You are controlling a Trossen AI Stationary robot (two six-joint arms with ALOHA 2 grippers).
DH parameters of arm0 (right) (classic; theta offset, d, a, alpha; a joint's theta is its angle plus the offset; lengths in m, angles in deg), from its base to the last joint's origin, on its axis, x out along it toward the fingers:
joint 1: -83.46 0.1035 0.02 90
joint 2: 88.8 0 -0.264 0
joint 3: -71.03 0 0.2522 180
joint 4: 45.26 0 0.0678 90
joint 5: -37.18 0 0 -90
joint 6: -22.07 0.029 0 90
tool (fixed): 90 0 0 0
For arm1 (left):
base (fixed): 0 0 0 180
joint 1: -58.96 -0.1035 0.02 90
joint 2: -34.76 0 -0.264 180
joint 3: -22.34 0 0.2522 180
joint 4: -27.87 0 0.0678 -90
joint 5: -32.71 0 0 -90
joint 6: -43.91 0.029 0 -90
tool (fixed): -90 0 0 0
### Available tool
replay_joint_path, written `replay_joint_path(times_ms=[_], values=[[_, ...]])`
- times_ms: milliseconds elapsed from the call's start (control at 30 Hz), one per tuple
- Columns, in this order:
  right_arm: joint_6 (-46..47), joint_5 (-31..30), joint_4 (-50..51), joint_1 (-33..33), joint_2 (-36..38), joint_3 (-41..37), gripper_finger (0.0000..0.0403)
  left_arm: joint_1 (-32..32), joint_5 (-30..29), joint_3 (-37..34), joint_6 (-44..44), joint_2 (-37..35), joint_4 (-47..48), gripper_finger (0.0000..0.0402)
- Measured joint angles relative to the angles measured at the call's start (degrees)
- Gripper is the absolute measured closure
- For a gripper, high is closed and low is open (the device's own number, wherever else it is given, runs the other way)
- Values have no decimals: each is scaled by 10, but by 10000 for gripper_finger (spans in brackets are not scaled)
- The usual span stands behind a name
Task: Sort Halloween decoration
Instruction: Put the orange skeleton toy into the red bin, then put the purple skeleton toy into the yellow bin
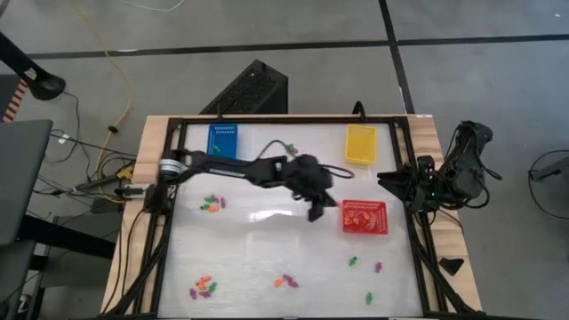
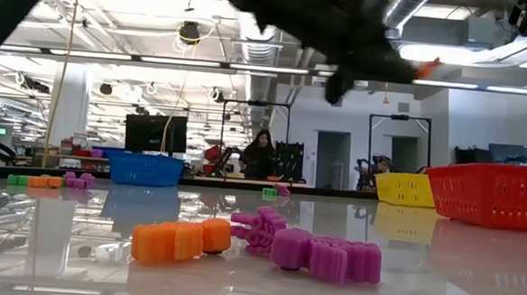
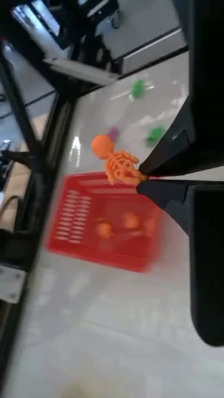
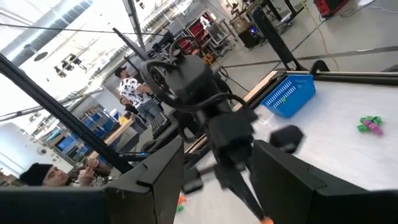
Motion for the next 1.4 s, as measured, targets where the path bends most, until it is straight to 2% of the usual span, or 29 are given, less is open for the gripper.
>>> replay_joint_path(times_ms=[167,233,300,433,800,967,1133,1400], values=[[0,-1,-8,0,0,0,182,0,-8,191,43,120,166,401],[0,-3,-13,0,3,0,182,0,-11,250,53,160,205,401],[1,-3,-13,0,3,0,182,0,-10,292,58,188,250,401],[1,0,-11,1,3,0,182,0,-1,338,56,220,258,401],[1,10,-1,1,3,0,182,8,-7,350,19,226,252,401],[1,10,5,1,3,0,182,13,-8,350,35,226,229,394],[1,10,4,1,3,0,182,13,23,350,9,226,184,349],[1,10,6,1,3,0,182,12,2,350,-6,226,194,256]])
